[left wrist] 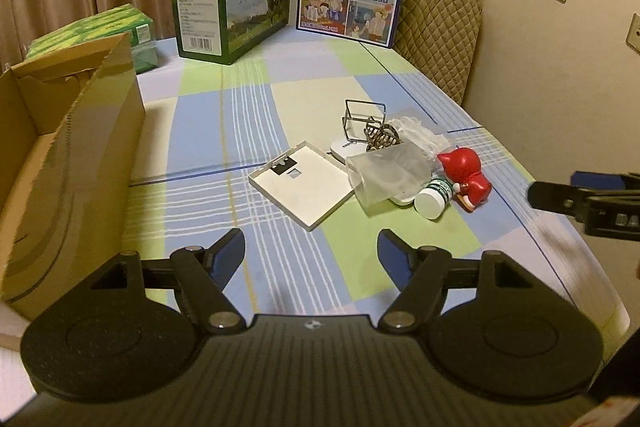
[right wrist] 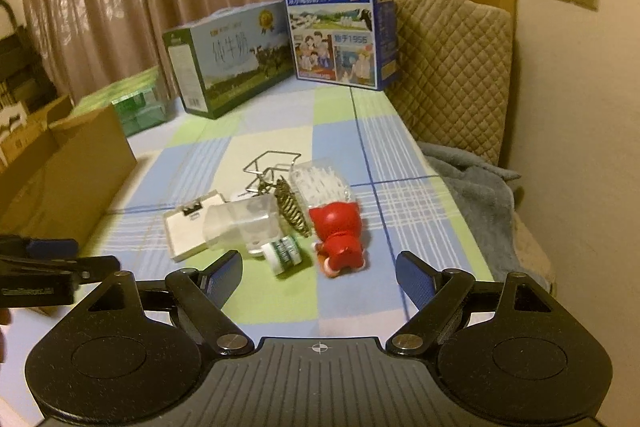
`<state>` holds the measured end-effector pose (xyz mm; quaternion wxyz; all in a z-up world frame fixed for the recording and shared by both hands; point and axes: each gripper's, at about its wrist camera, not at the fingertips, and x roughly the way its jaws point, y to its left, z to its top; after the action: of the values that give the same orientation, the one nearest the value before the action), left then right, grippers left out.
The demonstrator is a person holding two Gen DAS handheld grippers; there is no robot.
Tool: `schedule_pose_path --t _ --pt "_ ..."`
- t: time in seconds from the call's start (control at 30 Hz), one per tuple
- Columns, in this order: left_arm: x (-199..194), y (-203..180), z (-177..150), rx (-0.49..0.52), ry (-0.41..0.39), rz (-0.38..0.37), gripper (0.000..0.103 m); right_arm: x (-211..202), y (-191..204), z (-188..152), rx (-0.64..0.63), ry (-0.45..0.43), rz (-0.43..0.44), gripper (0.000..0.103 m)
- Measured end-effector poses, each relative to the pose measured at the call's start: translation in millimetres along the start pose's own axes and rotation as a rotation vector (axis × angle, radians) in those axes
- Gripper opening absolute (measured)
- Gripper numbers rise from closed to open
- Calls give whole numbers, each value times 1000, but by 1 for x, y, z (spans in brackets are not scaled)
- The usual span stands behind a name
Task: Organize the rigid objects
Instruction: 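Move both tools back over the remaining items on the table, then grasp the red figurine with the right tool while the left tool grasps the green-white jar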
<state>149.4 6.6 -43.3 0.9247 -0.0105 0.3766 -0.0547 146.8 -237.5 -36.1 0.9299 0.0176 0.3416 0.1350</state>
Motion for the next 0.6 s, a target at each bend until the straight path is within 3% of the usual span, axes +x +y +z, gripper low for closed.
schedule_pose_path --t 0.27,0.6 --pt "28 -10 4 8 15 -11 69 59 -21 10 1 49 32 77" --pt "58 -21 15 19 15 -28 69 112 -36 14 14 138 63 51"
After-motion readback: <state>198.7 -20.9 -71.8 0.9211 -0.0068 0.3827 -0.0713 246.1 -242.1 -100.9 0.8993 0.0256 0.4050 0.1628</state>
